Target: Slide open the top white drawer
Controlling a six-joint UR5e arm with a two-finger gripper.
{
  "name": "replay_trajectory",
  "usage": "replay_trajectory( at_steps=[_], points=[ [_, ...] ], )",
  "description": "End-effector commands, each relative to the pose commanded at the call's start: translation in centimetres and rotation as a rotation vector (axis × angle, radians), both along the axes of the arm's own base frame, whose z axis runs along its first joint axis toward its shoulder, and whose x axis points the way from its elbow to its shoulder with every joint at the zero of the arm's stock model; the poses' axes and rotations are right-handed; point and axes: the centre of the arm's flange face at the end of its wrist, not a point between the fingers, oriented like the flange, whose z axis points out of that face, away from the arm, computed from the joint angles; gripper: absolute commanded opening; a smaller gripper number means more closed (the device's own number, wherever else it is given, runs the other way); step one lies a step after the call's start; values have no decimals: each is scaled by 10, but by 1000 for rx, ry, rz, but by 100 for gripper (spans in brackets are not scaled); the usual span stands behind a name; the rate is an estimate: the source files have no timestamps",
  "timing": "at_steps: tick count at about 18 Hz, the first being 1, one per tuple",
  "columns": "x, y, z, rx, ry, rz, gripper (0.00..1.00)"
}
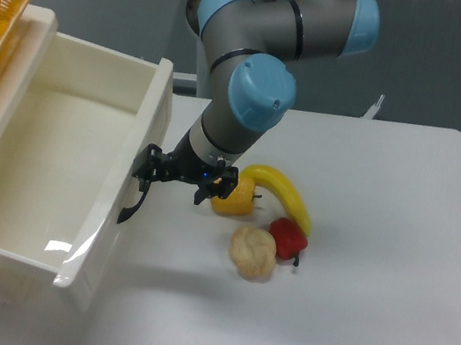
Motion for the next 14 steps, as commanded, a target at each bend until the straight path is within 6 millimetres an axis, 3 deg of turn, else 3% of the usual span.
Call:
replay_trajectory(
  at_steps=[5, 14],
  points=[
    [-11, -3, 8, 3, 67, -40, 100],
    [-38, -22, 6, -57, 267, -307, 100]
  ],
)
